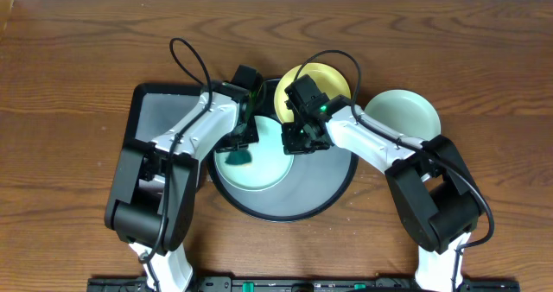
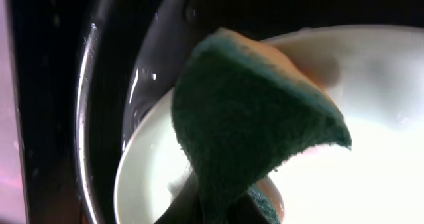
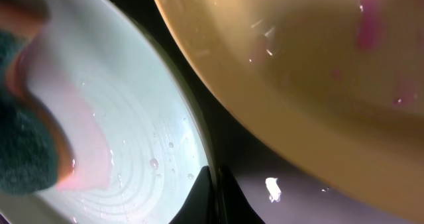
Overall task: Clean dirty plates on tray and stack at the side
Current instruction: 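Scrub the lower mint plate with the sponge in the left gripper, then lift the sponge back to the left with the left gripper, then carry the lower mint plate right and stack it on the first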
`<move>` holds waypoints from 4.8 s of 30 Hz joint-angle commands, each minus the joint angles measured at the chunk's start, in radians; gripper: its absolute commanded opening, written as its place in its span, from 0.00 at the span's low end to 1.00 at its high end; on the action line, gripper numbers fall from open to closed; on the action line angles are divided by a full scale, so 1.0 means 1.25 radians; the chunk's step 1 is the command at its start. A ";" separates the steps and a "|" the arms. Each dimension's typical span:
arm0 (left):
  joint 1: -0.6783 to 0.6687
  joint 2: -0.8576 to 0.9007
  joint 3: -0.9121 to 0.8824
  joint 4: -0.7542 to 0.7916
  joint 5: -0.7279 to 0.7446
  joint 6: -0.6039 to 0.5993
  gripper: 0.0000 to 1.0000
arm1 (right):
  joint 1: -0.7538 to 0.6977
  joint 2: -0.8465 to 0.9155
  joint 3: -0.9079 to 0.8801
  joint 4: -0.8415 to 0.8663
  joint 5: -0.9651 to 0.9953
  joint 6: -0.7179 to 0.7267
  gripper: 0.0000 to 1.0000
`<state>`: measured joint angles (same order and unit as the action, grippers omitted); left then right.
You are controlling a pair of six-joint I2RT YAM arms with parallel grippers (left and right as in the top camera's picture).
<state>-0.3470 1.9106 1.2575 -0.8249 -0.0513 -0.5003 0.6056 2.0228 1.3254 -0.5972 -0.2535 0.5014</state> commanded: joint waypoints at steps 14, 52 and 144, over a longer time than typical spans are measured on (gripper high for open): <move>0.011 0.004 -0.003 0.064 0.339 0.213 0.08 | -0.003 0.019 0.002 -0.002 0.016 0.011 0.01; 0.157 -0.089 0.260 -0.242 -0.094 0.043 0.08 | -0.001 -0.122 0.006 -0.058 0.100 -0.121 0.01; 0.180 -0.089 0.259 -0.210 -0.094 0.042 0.08 | -0.565 -0.356 0.000 -0.250 0.306 -0.216 0.01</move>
<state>-0.1215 1.8118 1.5585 -1.0878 -0.1493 -0.4419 -0.0856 1.5311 1.3254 -0.9012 0.1226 0.2199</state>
